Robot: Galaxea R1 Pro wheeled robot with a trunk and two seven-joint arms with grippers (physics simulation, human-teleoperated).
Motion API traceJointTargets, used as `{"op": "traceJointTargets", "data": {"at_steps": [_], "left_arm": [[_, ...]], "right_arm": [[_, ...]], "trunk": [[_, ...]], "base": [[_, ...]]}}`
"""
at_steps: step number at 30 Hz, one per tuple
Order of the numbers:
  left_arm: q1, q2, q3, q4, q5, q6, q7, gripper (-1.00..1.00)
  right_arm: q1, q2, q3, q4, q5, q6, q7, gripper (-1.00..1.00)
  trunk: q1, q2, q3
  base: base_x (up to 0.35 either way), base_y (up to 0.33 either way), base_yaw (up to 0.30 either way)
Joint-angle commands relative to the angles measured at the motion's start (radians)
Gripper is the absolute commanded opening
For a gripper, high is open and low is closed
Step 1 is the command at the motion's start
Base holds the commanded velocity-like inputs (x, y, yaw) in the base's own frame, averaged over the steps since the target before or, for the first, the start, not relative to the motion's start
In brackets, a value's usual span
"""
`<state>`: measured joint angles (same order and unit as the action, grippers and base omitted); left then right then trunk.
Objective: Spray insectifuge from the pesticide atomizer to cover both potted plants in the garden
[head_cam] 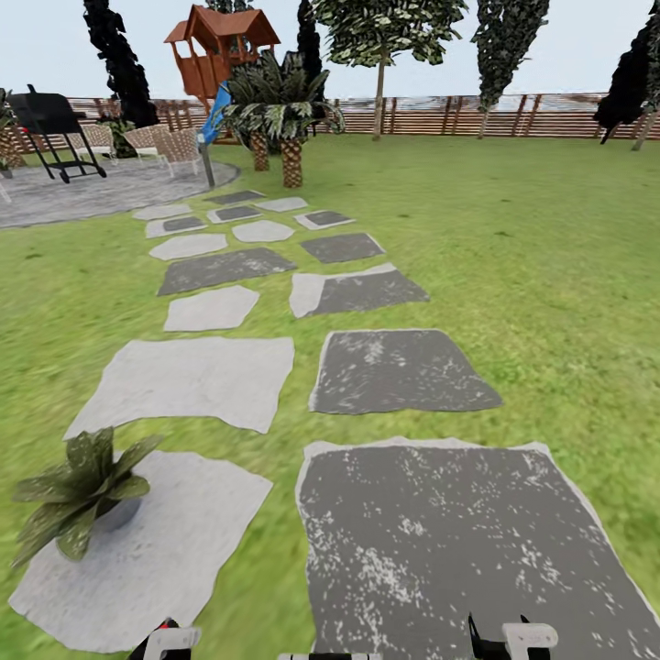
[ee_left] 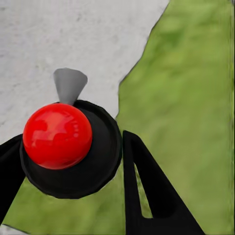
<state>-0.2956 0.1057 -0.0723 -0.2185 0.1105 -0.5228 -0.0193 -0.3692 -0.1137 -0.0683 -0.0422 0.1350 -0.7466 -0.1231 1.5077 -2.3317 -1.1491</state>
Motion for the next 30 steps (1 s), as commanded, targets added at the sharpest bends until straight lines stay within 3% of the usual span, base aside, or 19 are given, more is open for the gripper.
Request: {"op": "traceJointTargets", "data": {"at_steps": [1, 21, 30], "left_arm": [[-0.001, 0.001, -0.007, 0.001, 0.011, -0.003, -0.002, -1.00], [-0.001, 0.000, -0.007, 0.001, 0.010, -0.003, -0.002, -1.00], [-0.001, 0.000, -0.007, 0.001, 0.010, -0.004, -0.002, -1.00]], "right_arm": [[-0.001, 0.000, -0.007, 0.001, 0.011, -0.002, -0.004, 1.00], [-0.001, 0.000, -0.006, 0.001, 0.012, -0.002, -0.004, 1.00], [-0.001, 0.000, -0.006, 0.001, 0.012, -0.002, -0.004, 1.00]], "trunk": [[0.000, 0.000, -0.001], [0.000, 0.000, -0.001], [0.000, 0.000, -0.001]], "base": [[0.234, -0.198, 0.015], [0.235, -0.198, 0.227], [0.238, -0.197, 0.034]]}}
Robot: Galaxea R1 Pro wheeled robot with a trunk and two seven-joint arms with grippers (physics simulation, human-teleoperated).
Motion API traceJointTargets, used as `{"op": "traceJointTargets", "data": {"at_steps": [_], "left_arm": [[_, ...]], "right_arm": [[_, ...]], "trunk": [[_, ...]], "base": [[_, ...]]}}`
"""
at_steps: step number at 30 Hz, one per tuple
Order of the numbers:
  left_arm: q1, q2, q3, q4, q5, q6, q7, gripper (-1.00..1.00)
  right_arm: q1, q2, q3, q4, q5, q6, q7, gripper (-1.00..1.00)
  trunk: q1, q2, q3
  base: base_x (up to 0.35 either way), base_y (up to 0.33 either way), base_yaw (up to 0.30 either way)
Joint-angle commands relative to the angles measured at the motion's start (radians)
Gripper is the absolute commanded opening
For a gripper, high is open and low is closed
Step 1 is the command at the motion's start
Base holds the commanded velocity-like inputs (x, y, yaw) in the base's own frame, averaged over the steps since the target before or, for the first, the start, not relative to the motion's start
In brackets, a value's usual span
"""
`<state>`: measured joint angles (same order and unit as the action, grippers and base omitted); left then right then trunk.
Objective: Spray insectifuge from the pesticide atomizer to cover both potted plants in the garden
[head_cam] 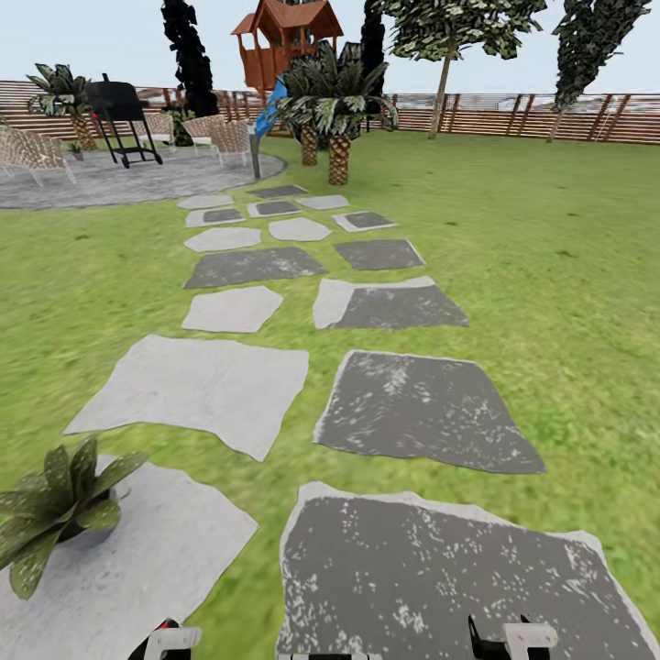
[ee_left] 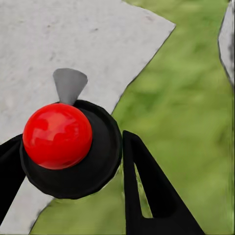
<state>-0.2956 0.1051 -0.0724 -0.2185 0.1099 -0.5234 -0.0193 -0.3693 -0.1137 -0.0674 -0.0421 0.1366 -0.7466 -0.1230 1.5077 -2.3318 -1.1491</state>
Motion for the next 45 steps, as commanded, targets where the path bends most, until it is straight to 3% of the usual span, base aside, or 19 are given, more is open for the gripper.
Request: {"op": "traceJointTargets", "data": {"at_steps": [1, 23, 45], "left_arm": [[-0.001, 0.001, -0.007, 0.001, 0.011, -0.003, -0.002, -1.00], [-0.001, 0.001, -0.008, 0.003, 0.010, -0.005, -0.002, -1.00], [0.006, 0.001, -0.008, 0.001, 0.013, -0.010, -0.002, -1.00]], "right_arm": [[0.000, 0.000, -0.007, 0.001, 0.011, -0.002, -0.004, 1.00], [0.000, 0.000, -0.008, 0.001, 0.011, -0.002, -0.006, 1.00], [0.000, 0.003, -0.006, 0.002, 0.011, -0.002, -0.004, 1.00]], "trunk": [[0.000, 0.000, -0.001], [0.000, 0.000, -0.001], [0.000, 0.000, -0.001]], "base": [[0.239, -0.196, 0.001], [0.266, -0.169, 0.005], [0.291, -0.130, 0.266]]}}
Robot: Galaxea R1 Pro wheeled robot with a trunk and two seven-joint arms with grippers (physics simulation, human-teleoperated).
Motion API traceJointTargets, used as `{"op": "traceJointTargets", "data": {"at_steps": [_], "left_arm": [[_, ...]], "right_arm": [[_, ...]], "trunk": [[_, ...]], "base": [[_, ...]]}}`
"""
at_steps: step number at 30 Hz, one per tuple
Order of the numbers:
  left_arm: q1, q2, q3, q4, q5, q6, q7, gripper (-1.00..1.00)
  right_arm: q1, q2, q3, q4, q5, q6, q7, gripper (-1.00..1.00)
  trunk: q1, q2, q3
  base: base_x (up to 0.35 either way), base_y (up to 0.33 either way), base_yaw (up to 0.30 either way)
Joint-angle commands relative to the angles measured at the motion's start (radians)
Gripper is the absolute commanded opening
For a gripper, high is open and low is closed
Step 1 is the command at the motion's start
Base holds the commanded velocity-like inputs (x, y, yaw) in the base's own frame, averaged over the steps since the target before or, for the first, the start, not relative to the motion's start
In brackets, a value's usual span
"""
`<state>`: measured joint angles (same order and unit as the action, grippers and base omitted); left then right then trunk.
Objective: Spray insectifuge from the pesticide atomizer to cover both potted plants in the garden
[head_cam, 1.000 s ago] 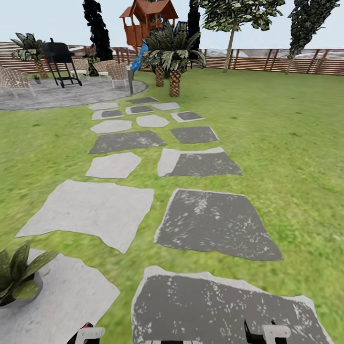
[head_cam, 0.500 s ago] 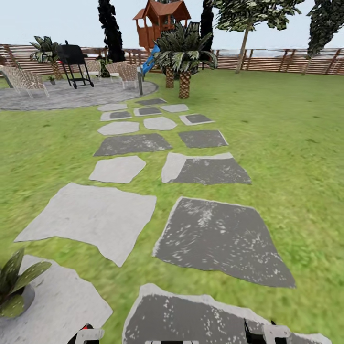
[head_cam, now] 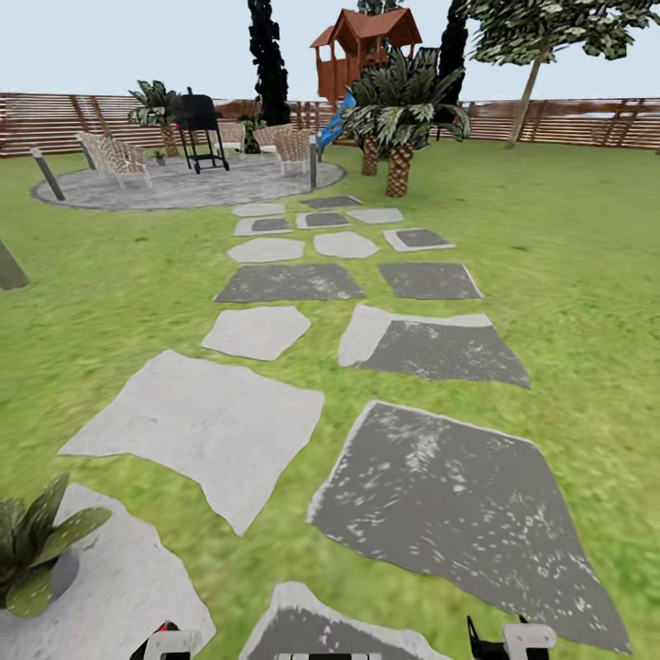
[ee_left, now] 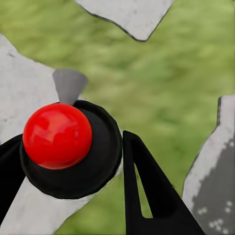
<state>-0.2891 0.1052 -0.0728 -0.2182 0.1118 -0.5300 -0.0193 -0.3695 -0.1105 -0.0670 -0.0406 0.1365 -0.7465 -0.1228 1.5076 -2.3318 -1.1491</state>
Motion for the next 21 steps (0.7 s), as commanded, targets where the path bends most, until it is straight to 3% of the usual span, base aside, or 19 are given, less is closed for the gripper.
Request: {"op": "traceJointTargets", "data": {"at_steps": [1, 21], "left_arm": [[-0.001, 0.001, -0.007, 0.001, 0.011, -0.003, -0.002, -1.00], [-0.001, 0.001, -0.009, 0.002, 0.009, -0.004, -0.002, -1.00]], "right_arm": [[0.000, 0.000, -0.007, 0.001, 0.011, -0.002, -0.005, 1.00], [0.000, 0.003, -0.007, 0.001, 0.011, -0.002, -0.005, 1.00]], "trunk": [[0.000, 0.000, -0.001], [0.000, 0.000, -0.001]], "base": [[0.297, -0.120, 0.237], [0.300, -0.115, 0.020]]}}
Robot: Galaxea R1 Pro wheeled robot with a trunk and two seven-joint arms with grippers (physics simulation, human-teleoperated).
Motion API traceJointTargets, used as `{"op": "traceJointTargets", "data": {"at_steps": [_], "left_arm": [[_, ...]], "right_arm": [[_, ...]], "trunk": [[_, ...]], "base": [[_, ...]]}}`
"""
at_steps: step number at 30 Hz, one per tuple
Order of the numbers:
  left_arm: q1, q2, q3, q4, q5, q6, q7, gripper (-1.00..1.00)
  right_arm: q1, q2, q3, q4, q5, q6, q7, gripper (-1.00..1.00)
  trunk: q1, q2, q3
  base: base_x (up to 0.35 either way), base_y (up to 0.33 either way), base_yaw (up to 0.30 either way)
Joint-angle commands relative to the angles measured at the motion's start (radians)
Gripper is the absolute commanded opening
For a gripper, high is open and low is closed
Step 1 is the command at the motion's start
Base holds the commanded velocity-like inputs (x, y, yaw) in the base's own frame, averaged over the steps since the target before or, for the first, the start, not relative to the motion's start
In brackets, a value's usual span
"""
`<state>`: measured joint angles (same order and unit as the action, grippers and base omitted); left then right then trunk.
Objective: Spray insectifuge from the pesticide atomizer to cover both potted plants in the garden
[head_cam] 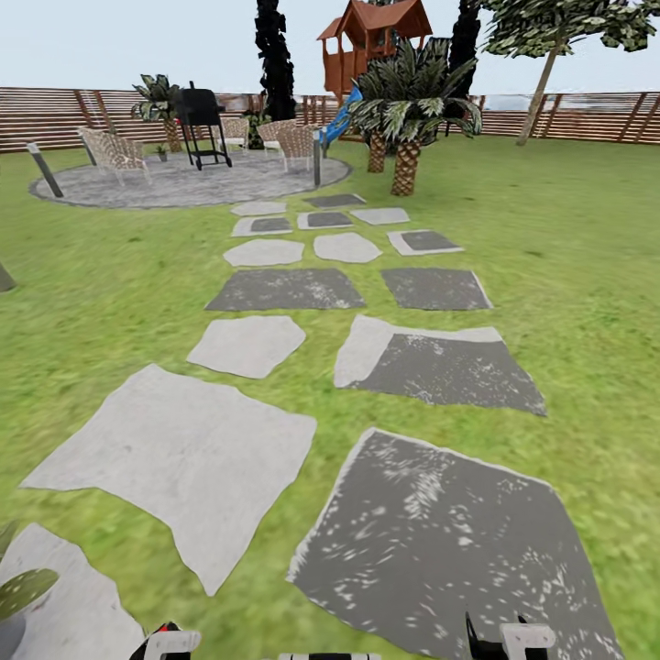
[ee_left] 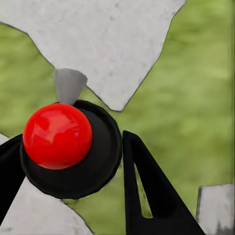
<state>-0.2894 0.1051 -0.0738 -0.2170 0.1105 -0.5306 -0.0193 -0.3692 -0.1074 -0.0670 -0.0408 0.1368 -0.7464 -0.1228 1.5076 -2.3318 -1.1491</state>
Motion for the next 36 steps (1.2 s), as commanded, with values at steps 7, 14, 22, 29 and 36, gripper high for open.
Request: {"op": "traceJointTargets", "data": {"at_steps": [7, 14, 22, 29, 36], "left_arm": [[-0.001, 0.001, -0.007, 0.001, 0.011, -0.003, -0.002, -1.00], [-0.001, 0.001, -0.007, 0.001, 0.011, -0.003, -0.002, -1.00], [-0.001, 0.001, -0.007, 0.001, 0.011, -0.003, -0.002, -1.00], [-0.001, 0.001, -0.007, 0.001, 0.011, -0.003, -0.002, -1.00], [-0.001, 0.001, -0.007, 0.001, 0.011, -0.003, -0.002, -1.00]], "right_arm": [[-0.001, 0.001, -0.007, 0.001, 0.011, -0.002, -0.004, 1.00], [-0.001, 0.002, -0.007, 0.001, 0.011, -0.002, -0.004, 1.00], [-0.001, 0.002, -0.007, 0.001, 0.011, -0.002, -0.004, 1.00], [-0.001, 0.002, -0.007, 0.001, 0.011, -0.002, -0.004, 1.00], [-0.001, 0.002, -0.007, 0.001, 0.011, -0.002, -0.004, 1.00]], "trunk": [[0.000, 0.000, -0.001], [0.000, 0.000, -0.001], [0.000, 0.000, -0.001], [0.000, 0.000, -0.001], [0.000, 0.000, -0.001]], "base": [[0.305, -0.104, 0.082], [0.305, -0.102, 0.210], [0.313, -0.082, 0.221], [0.314, -0.080, 0.218], [0.314, -0.080, 0.097]]}}
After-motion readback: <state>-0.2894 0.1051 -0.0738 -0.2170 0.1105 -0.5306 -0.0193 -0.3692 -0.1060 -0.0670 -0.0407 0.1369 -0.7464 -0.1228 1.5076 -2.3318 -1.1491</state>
